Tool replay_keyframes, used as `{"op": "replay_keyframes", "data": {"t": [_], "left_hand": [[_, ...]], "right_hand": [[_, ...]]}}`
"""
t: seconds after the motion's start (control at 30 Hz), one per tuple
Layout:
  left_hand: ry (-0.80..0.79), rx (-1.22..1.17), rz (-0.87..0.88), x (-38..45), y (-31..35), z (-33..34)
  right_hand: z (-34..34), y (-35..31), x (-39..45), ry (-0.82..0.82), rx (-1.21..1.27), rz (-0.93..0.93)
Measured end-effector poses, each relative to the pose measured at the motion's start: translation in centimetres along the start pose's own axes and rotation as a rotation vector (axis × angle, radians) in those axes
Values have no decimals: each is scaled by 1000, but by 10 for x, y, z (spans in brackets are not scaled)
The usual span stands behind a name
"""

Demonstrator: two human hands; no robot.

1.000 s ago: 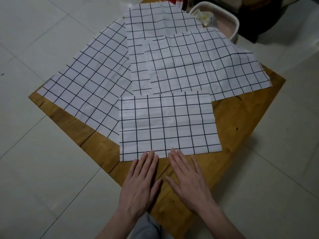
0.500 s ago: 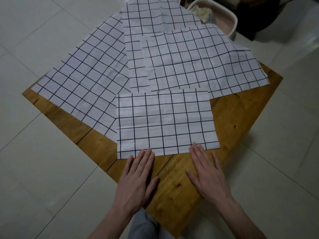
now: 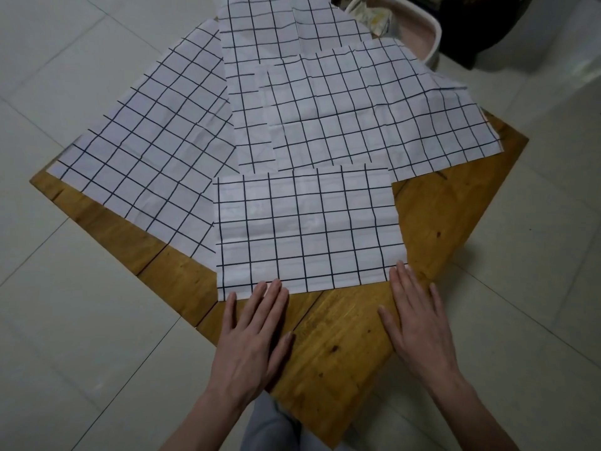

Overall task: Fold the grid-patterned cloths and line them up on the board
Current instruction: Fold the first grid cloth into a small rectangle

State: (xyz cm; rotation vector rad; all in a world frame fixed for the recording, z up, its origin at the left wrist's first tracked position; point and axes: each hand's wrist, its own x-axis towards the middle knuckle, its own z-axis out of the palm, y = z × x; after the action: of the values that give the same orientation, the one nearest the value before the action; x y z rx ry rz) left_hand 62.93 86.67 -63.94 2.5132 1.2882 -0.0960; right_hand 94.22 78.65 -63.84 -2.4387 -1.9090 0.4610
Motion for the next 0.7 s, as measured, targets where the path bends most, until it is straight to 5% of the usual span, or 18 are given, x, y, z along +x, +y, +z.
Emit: {"op": "replay_keyframes", "data": {"t": [0.33,0.7], "left_hand": [[-11,-57,-14,-7,21,3],[-62,-28,119,28,52,5]], "right_hand": [[-3,-8,-24,279,213,128],[-27,-23,14,369,696,725]]}}
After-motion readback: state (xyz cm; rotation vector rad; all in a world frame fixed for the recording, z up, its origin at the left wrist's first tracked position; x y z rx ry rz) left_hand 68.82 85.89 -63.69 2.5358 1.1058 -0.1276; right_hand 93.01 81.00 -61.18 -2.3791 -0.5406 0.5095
